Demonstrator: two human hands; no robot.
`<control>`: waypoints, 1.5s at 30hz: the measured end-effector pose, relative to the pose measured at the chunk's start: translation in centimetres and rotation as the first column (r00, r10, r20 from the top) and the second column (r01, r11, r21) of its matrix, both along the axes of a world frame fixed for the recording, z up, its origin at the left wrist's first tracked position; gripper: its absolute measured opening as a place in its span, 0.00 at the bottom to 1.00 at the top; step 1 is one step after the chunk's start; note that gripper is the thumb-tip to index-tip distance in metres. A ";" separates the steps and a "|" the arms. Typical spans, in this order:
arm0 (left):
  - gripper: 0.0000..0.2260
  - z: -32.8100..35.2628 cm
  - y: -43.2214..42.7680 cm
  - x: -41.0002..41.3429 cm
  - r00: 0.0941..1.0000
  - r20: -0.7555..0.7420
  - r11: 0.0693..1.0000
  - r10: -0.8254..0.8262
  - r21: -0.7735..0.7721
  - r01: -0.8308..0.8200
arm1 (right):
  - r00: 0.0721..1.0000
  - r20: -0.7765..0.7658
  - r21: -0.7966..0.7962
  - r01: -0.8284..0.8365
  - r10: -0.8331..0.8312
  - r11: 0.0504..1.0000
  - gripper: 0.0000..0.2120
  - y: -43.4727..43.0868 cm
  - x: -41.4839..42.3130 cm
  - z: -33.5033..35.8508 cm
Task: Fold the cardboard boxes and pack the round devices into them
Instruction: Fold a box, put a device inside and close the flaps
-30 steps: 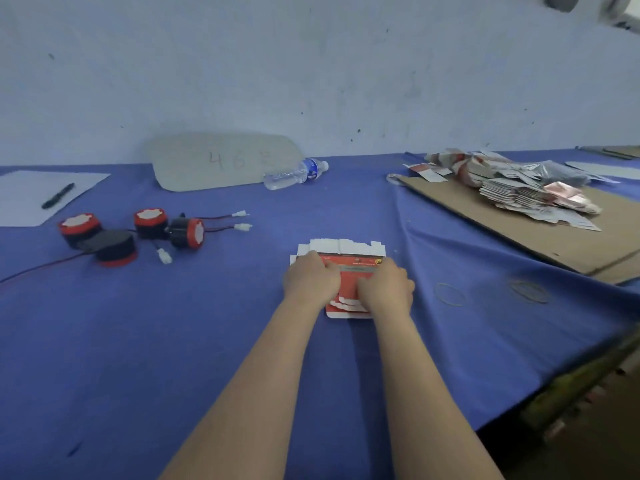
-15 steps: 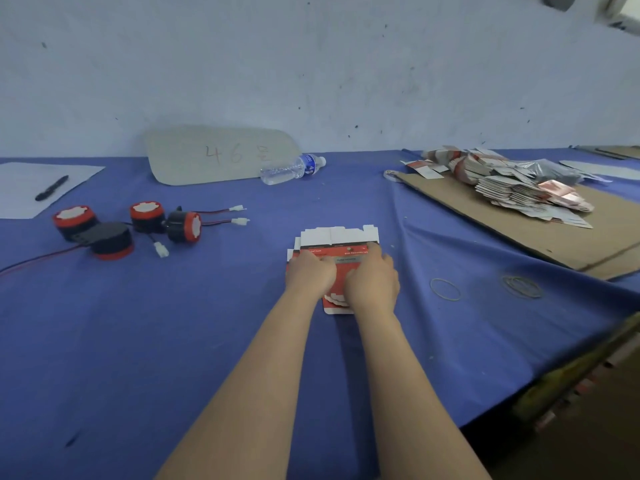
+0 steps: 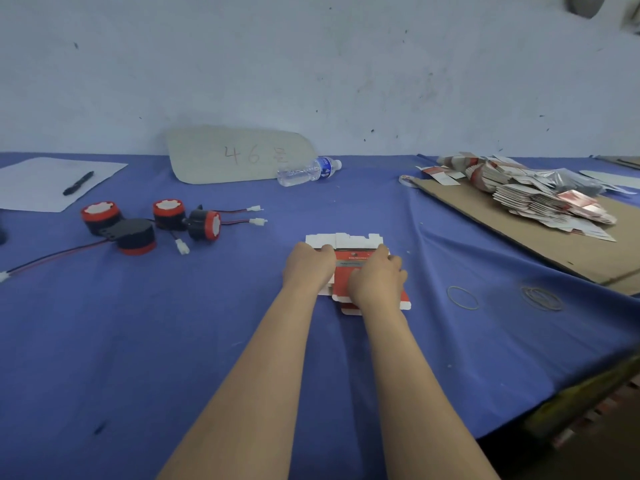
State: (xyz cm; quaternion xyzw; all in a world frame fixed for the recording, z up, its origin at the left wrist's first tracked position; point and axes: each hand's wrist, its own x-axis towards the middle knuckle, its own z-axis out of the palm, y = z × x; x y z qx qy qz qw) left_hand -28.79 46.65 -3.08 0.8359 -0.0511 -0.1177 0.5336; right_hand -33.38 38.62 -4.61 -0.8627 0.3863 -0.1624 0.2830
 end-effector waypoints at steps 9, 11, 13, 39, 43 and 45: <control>0.19 -0.1 -0.2 -0.1 1.000 -0.005 0.995 0.009 -0.101 -0.010 | 0.985 0.174 -0.084 0.024 -0.009 0.996 0.28 0.7 -0.1 0.1; 0.20 0.7 0.0 0.0 0.997 0.015 0.982 0.081 -0.172 -0.077 | 0.925 0.380 -0.059 0.031 -0.006 0.998 0.28 1.0 0.0 0.5; 0.23 1.7 0.7 0.3 0.984 0.048 0.959 0.172 -0.235 -0.156 | 0.836 0.549 -0.004 0.013 -0.009 1.000 0.25 1.5 0.3 1.2; 0.14 -1.8 18.2 1.9 0.872 0.119 0.660 0.475 -0.703 -0.264 | 0.593 0.712 0.349 -0.763 0.376 0.544 0.19 17.0 5.4 -0.3; 0.14 -2.3 17.8 1.9 0.865 0.164 0.691 0.474 -0.679 -0.249 | 0.622 0.715 0.347 -0.713 0.321 0.609 0.17 17.2 5.4 -0.3; 0.12 -2.8 17.5 1.8 0.853 0.218 0.736 0.475 -0.630 -0.249 | 0.636 0.710 0.346 -0.689 0.302 0.637 0.16 17.3 5.5 -0.4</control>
